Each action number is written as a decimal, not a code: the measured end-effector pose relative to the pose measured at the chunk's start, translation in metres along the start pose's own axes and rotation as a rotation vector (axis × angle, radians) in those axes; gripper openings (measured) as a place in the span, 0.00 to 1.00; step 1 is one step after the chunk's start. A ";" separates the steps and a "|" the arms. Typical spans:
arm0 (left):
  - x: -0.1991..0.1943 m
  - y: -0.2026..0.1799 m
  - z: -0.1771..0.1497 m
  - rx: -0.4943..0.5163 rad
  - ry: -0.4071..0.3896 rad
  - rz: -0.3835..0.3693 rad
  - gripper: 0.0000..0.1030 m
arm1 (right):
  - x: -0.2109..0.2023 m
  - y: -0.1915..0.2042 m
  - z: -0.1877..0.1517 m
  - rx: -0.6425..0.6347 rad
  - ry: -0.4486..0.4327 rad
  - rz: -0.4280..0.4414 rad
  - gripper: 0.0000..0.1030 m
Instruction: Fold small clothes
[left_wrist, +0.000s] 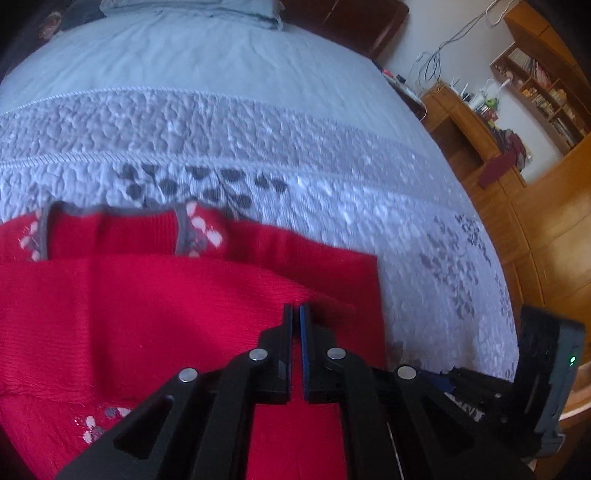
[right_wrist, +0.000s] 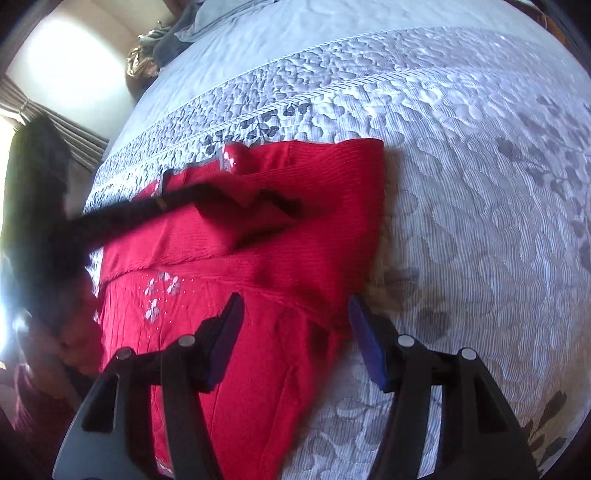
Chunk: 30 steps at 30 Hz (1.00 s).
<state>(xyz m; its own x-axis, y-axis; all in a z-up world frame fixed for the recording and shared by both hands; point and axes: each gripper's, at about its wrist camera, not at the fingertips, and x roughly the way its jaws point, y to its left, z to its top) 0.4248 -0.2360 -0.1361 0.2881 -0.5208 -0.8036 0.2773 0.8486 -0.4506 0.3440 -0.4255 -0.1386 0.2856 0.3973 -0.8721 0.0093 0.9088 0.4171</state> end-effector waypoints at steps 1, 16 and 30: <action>-0.002 0.001 -0.004 0.005 0.012 -0.009 0.03 | 0.000 -0.002 0.001 0.005 0.001 0.005 0.62; -0.151 0.164 -0.039 -0.129 -0.191 0.244 0.54 | 0.054 -0.002 0.066 0.106 0.089 0.041 0.85; -0.132 0.222 -0.060 -0.223 -0.129 0.356 0.54 | 0.076 0.028 0.080 0.002 0.133 -0.124 0.63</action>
<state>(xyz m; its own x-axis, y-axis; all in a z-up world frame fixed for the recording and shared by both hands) 0.3931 0.0265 -0.1537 0.4461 -0.1881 -0.8750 -0.0607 0.9691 -0.2392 0.4426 -0.3796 -0.1729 0.1528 0.2959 -0.9429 0.0383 0.9516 0.3049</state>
